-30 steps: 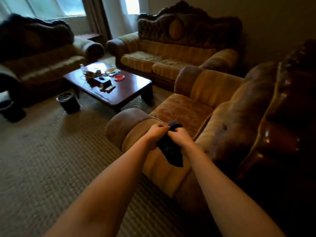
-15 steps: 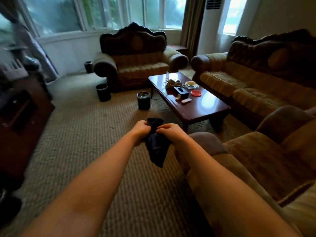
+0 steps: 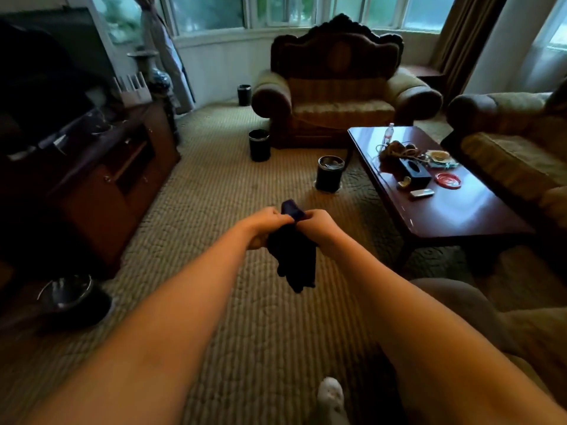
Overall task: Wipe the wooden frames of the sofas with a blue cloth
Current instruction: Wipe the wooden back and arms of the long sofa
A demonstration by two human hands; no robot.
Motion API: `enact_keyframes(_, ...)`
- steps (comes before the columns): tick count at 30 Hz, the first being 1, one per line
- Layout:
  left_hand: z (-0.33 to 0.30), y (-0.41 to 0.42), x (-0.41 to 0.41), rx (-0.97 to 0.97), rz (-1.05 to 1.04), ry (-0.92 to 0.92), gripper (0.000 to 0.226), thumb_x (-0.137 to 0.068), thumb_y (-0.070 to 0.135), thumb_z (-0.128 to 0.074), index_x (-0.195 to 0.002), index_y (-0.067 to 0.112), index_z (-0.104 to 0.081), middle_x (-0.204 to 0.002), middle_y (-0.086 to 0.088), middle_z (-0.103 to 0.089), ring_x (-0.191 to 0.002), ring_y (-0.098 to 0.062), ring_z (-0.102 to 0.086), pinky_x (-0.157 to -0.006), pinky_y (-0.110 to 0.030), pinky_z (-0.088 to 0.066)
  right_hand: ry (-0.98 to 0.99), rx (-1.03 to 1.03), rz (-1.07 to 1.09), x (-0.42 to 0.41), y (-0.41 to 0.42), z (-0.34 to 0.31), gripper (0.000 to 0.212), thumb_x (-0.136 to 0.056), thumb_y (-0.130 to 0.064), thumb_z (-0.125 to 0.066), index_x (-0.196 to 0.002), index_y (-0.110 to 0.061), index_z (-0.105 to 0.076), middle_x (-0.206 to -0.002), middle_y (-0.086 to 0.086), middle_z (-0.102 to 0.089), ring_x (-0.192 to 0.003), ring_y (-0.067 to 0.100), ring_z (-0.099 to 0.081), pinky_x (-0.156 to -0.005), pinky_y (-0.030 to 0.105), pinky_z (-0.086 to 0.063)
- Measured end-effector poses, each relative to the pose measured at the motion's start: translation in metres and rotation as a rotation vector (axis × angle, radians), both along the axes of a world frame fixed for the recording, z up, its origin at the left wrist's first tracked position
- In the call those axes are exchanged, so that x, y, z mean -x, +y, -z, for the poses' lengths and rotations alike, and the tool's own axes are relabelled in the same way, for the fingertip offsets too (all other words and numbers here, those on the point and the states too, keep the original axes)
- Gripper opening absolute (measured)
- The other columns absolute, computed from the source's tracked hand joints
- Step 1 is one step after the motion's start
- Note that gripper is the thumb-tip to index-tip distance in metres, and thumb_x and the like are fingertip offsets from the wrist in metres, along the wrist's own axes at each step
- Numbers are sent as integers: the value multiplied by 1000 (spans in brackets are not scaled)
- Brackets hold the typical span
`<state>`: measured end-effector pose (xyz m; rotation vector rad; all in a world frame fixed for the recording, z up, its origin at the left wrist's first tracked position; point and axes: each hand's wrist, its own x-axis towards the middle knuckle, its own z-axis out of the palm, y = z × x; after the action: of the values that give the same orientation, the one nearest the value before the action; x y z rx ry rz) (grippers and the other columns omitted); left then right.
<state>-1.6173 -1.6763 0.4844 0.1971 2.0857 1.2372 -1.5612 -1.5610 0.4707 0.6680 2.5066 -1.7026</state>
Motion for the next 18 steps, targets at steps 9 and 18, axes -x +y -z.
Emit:
enact_keyframes(9,-23,101,110,36,-40,211,24,-94,12,-53,-73,16,-42,-68,-7,-44,-59,-16,-46,-52,-28,-35,32,-36,-100,125,109,-19,16,-87,-4,-54,-74,-9,-62,-63,3,-55,-57,12,-53,-51,21,-40)
enact_keyframes(18,-34,157,208,2,-187,356,22,-93,17,-56,-78,19,-39,-74,-5,-47,-63,-14,-45,-51,-27,-34,76,-21,-189,244,169,-41,21,-85,-3,-56,-66,-10,-60,-63,5,-54,-62,16,-53,-56,25,-41)
